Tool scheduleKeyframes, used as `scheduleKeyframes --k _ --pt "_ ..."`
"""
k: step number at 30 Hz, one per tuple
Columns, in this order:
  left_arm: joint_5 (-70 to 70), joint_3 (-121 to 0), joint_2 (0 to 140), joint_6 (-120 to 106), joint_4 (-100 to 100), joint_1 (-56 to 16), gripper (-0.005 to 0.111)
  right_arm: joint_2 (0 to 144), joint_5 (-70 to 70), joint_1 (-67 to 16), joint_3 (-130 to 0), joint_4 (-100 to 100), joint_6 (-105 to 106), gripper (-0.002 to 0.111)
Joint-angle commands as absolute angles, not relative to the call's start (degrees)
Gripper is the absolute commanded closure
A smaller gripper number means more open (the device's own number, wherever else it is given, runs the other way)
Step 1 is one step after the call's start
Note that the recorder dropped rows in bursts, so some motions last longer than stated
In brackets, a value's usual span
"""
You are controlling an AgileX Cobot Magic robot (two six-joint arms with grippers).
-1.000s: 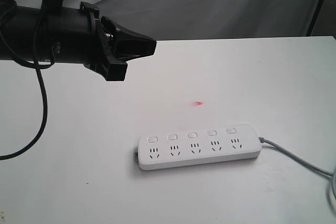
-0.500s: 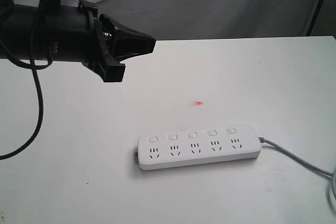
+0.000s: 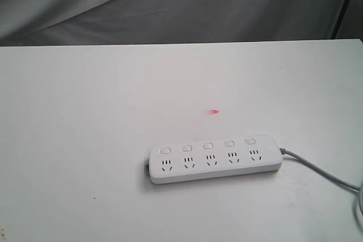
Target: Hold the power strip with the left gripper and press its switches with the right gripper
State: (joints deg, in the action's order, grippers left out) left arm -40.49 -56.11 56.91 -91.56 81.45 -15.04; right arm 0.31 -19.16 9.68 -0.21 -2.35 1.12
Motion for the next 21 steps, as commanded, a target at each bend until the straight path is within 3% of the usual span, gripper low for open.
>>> scheduleKeyframes --k 1,11,21 --pt "-40.67 -56.29 50.00 -91.94 81.75 -8.59 0.107 0.00 -19.08 9.81 0.00 -2.25 1.04 0.108" --pt "-40.67 -56.29 37.05 -91.94 81.75 4.00 0.107 0.00 -19.08 9.81 0.00 -2.25 1.04 0.108" --pt "-36.53 -56.29 25.39 -92.25 81.75 9.71 0.107 0.00 -19.08 9.81 0.00 -2.25 1.04 0.108"
